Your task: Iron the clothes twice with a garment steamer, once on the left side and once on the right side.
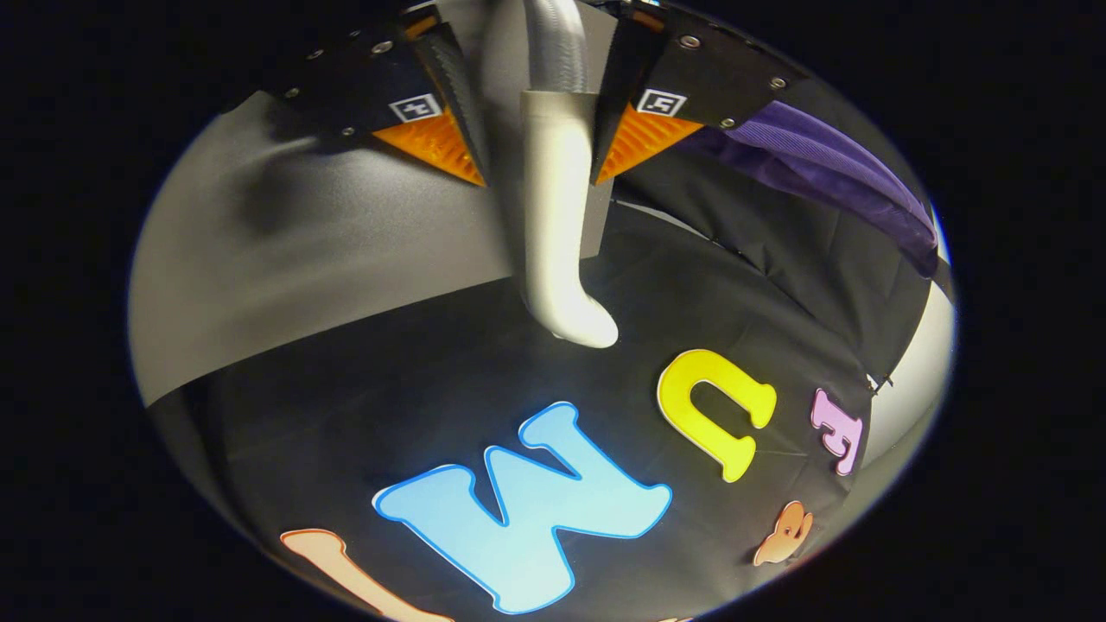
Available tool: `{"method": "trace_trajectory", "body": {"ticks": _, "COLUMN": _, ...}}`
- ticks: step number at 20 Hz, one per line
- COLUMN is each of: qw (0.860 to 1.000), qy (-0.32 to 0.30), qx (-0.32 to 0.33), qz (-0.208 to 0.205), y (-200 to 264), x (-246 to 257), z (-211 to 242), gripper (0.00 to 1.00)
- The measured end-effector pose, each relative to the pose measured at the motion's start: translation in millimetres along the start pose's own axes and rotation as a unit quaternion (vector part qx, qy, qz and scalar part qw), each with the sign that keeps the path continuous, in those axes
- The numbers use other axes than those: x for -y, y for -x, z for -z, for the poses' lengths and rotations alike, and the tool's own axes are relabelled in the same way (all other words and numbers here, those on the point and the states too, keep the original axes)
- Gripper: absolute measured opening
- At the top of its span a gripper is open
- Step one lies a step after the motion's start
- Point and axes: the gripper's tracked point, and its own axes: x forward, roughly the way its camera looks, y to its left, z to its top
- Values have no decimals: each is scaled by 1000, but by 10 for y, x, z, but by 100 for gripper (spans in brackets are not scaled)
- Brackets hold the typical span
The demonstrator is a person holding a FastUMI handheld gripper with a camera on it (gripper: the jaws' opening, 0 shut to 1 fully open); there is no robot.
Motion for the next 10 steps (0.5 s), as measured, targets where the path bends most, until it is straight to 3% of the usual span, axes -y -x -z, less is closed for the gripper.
{"method": "trace_trajectory", "body": {"ticks": 1, "qw": 1000, "qy": 1, "qx": 7, "qz": -1, "y": -24, "x": -19, "z": 5, "gripper": 43}}
{"method": "trace_trajectory", "body": {"ticks": 10, "qw": 993, "qy": 70, "qx": 86, "qz": -36, "y": 502, "x": -353, "z": 227, "gripper": 38}}
